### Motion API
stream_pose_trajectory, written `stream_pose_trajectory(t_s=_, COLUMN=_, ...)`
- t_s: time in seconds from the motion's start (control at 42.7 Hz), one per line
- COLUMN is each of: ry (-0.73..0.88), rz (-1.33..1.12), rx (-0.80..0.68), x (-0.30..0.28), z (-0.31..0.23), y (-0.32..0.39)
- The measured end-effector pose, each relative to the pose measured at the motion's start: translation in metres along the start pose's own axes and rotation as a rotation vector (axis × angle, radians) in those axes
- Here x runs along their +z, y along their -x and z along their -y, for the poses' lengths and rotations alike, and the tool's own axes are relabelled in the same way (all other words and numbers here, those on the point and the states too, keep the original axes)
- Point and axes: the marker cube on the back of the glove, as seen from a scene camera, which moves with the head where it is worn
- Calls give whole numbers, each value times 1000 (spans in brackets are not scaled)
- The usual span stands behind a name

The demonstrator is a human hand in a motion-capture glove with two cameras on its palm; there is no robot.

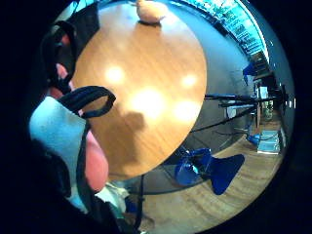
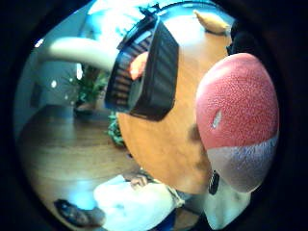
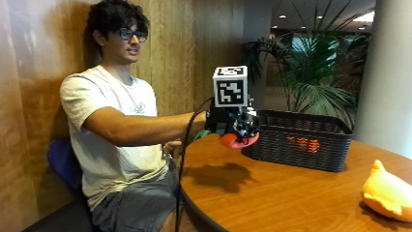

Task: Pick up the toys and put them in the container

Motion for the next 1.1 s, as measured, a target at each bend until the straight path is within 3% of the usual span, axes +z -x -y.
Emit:
stream_pose_trajectory(t_s=0.726, ry=-114, rz=-48, rx=-99, x=-111, z=67, y=90)
stream_pose_trajectory(t_s=1.1, ry=-154, rz=-77, rx=-119, x=-124, z=125, y=173)
